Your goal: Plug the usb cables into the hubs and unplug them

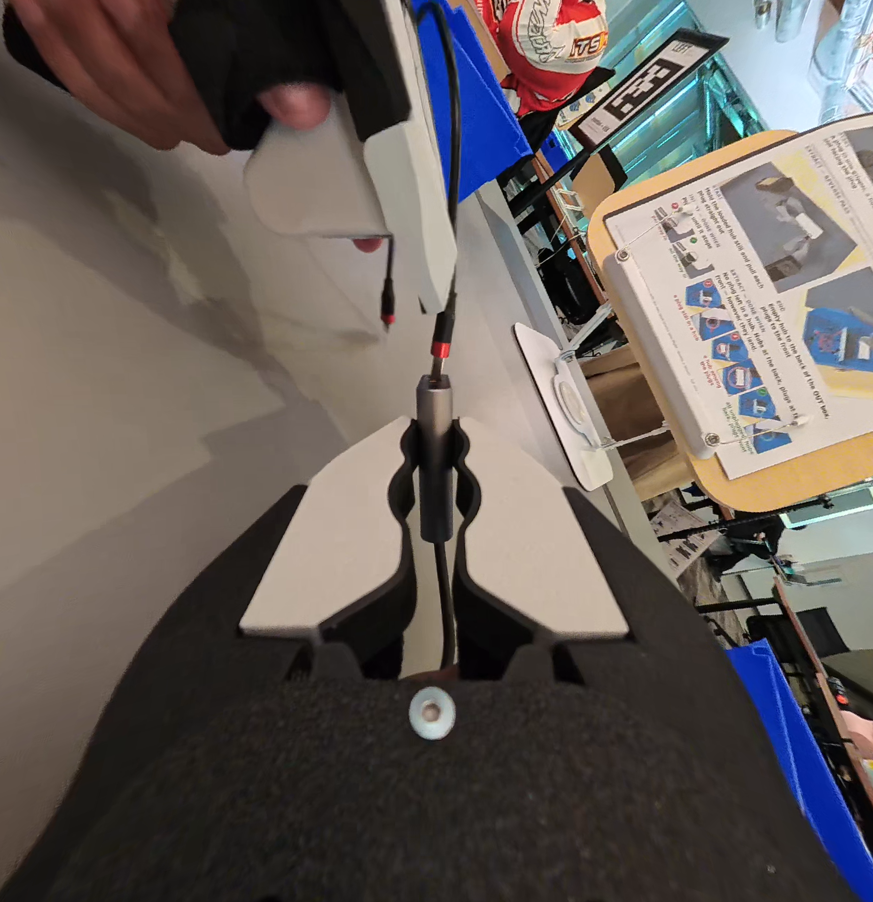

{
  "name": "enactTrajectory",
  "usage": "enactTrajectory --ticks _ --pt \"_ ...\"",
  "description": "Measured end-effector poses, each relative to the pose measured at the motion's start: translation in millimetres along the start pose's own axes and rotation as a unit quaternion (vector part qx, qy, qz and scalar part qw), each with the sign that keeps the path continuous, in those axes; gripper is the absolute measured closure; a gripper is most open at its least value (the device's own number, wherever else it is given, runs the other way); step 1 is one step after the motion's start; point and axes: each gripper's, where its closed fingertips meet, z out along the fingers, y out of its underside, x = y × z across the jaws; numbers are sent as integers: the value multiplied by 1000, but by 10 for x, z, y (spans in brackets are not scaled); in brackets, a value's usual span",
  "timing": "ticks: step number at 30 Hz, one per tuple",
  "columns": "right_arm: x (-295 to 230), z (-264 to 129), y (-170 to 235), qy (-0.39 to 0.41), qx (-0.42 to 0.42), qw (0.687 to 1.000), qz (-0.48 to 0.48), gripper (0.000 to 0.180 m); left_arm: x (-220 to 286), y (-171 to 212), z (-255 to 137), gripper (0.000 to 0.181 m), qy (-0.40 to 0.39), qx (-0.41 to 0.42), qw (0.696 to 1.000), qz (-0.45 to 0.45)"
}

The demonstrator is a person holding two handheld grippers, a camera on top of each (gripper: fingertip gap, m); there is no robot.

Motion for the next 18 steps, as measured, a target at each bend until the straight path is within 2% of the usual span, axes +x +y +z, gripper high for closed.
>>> enactTrajectory --ticks 5,9,11,16,18 --pt "-10 4 -22 -3 5 1000 9 168 5 20 -11 180 9 -3 1000 0" --pt "31 27 22 -6 0 999 42 167 43 205 11 181 10 -55 998 27" --pt "40 35 83 -3 -13 999 34 167 112 202 -45 162 10 -53 998 30" --pt "10 37 60 -8 -9 1000 29 167 311 248 -276 164 11 -90 994 57" --pt "7 33 44 -9 -5 1000 30 167 332 150 -355 163 -2 -94 992 85"
